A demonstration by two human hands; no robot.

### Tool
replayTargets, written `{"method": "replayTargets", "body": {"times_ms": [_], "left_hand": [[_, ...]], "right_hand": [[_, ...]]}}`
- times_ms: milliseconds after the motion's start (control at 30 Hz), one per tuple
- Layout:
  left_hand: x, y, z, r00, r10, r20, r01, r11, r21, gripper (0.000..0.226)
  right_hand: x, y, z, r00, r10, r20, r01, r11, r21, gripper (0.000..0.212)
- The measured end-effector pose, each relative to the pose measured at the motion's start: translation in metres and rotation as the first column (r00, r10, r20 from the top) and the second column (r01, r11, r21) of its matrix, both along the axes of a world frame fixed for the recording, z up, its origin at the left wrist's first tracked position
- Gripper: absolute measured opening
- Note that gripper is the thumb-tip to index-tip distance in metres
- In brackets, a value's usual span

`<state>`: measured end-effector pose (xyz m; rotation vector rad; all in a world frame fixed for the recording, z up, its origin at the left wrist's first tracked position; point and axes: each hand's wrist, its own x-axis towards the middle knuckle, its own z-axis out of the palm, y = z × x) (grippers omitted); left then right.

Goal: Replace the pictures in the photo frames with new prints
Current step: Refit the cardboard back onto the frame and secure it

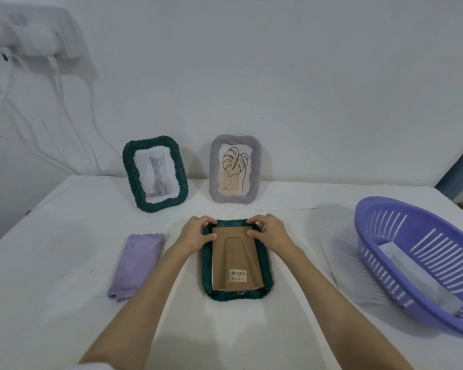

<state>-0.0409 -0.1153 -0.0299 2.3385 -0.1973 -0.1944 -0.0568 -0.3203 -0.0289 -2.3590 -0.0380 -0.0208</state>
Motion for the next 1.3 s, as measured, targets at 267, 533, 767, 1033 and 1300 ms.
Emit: {"method": "replayTargets", "body": {"times_ms": [267,533,767,1033,1300], "left_hand": [[0.003,0.003,-0.001,0.996,-0.08,0.04,0.078,0.996,0.051,0.025],[-0.008,0.002,-0.008,0.988,-0.029,0.152,0.032,0.999,-0.017,0.031],[-0.012,0.0,-0.012,0.975,0.007,0.22,-0.001,1.0,-0.027,0.022],[-0.029,-0.008,-0.004,0.982,0.06,0.181,-0.068,0.997,0.036,0.035],[-0.069,-0.015,0.003,0.981,-0.171,0.096,0.126,0.924,0.362,0.073]], "right_hand": [[-0.002,-0.001,-0.003,1.0,0.003,0.03,-0.003,1.0,0.008,0.019],[-0.004,0.0,-0.009,0.997,-0.019,0.071,0.015,0.998,0.06,0.024],[-0.004,0.0,-0.015,0.994,-0.052,0.101,0.045,0.996,0.078,0.022],[-0.009,0.0,-0.016,0.986,-0.07,0.149,0.056,0.994,0.098,0.024],[-0.009,0.001,-0.017,0.982,-0.064,0.176,0.051,0.996,0.078,0.019]]}}
